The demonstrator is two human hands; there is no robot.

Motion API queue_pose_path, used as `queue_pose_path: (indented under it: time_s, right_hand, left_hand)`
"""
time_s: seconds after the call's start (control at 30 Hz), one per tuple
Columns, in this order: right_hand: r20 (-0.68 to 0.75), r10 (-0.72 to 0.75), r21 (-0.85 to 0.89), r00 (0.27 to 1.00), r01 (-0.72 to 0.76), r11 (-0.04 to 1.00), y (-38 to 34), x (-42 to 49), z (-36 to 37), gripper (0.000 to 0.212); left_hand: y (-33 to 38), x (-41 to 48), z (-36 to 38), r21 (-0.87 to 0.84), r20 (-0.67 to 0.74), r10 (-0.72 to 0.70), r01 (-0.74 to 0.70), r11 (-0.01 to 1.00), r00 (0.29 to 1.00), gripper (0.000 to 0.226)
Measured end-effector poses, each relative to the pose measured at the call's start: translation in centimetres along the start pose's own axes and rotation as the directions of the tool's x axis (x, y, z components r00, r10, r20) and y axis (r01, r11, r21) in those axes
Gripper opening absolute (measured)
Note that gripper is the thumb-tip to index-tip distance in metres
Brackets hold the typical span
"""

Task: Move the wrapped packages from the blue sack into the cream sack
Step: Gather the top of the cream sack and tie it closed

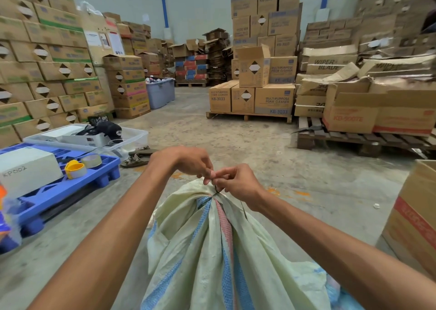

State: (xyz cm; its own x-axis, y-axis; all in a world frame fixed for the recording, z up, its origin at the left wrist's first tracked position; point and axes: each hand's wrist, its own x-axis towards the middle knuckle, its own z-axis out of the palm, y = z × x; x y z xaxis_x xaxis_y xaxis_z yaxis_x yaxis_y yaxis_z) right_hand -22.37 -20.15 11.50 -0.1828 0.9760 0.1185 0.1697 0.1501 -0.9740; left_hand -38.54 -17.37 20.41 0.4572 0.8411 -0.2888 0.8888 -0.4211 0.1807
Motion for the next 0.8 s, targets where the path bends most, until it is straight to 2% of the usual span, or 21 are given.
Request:
queue_pose_path:
  time_s: [0.1,0.2,0.27,0.33,0.37,0.43,0.5,0.57,0.67,0.8]
  right_hand:
    - [0.051,-0.007,-0.038,0.999,0.009,0.999,-0.4,0.2,-0.1,0.024]
    - [0.180,0.016,0.018,0.984,-0.019,1.000,-0.9,0.4,-1.0,0.035]
    - [0.230,0.021,0.072,0.973,-0.038,0.997,-0.9,0.2,-1.7,0.040]
    - [0.211,0.024,0.092,0.977,-0.044,0.995,-0.7,0.0,-2.0,0.047]
    - [0.181,0.028,0.113,0.983,-0.049,0.992,-0.5,0.0,-2.1,0.050]
    - [0.116,0.056,0.211,0.992,-0.080,0.974,-0.2,0.1,-2.7,0.053]
    - [0.088,0.095,0.307,0.992,-0.117,0.945,-0.2,0.2,-3.6,0.053]
    - [0.074,0.121,0.309,0.990,-0.138,0.941,-0.3,0.1,-4.7,0.054]
    - [0.080,0.147,0.257,0.986,-0.163,0.953,0.1,0.0,-5.8,0.052]
    - [0.092,0.126,0.182,0.988,-0.141,0.973,0.4,0.3,-6.9,0.048]
  left_hand:
    - [-0.5,0.2,0.0,0.023,-0.024,-0.027,0.028,0.999,0.999,0.030]
    - [-0.8,0.2,0.0,0.113,-0.100,-0.041,0.052,0.992,0.994,0.034]
    - [-1.0,0.4,0.1,0.108,-0.129,-0.026,0.040,0.993,0.991,0.036]
    - [-1.3,0.6,0.5,-0.011,-0.142,0.027,-0.029,1.000,0.989,0.034]
    - [-1.4,0.9,0.9,-0.129,-0.167,0.059,-0.081,0.988,0.984,0.032]
    - [-1.5,1.5,2.2,-0.424,-0.236,0.058,-0.157,0.892,0.970,0.026]
    - [-1.8,1.7,4.0,-0.626,-0.191,0.027,-0.143,0.766,0.981,0.032]
    - [-2.1,2.5,6.0,-0.687,-0.123,0.095,-0.154,0.710,0.988,0.040]
    - [-1.9,3.6,7.3,-0.705,-0.079,0.187,-0.187,0.684,0.979,0.027]
    - [-1.0,5.2,7.9,-0.676,-0.093,0.174,-0.191,0.711,0.980,0.027]
